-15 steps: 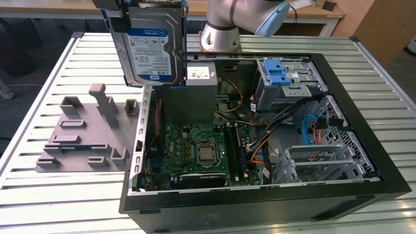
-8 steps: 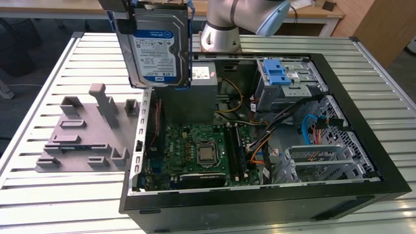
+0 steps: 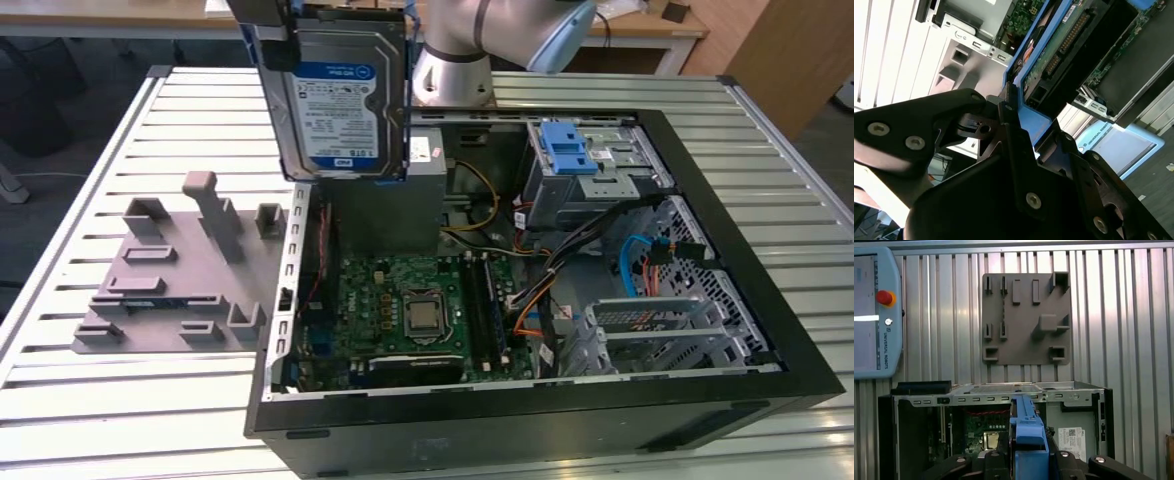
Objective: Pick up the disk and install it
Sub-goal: 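Pick up the disk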
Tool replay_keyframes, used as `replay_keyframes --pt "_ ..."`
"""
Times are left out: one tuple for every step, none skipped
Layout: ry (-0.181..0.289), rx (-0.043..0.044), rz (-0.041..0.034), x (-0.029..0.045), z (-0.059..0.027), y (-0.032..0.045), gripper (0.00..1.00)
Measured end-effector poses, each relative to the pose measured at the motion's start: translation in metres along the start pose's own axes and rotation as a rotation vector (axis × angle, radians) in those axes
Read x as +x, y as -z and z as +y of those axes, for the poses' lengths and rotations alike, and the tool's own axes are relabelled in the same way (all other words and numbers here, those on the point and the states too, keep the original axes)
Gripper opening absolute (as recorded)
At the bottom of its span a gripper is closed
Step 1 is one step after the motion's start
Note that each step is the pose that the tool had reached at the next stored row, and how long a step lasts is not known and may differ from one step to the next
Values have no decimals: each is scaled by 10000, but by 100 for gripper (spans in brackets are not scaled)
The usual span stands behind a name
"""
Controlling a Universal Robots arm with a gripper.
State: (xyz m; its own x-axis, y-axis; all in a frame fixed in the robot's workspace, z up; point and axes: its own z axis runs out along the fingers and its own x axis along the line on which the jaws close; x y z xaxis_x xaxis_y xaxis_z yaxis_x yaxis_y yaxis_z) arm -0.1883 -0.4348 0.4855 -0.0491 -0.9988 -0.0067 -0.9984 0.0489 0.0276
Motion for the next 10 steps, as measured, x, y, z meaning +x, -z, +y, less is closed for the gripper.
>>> replay_keyframes --pt "0 0 1 0 -17 0 36" --pt "-1 0 1 2 -34 0 36" --pt "-2 1 0 8 -47 0 36" --pt "-5 1 0 17 -56 -1 36" --pt "-8 0 0 28 -64 -2 36" --pt "-11 0 0 40 -70 -3 36" --pt "-13 0 0 50 -78 -3 36" --pt "-14 -1 1 59 -86 -4 36" --pt "-15 0 0 68 -97 -5 36" --pt "-16 1 -1 73 -112 -6 36"
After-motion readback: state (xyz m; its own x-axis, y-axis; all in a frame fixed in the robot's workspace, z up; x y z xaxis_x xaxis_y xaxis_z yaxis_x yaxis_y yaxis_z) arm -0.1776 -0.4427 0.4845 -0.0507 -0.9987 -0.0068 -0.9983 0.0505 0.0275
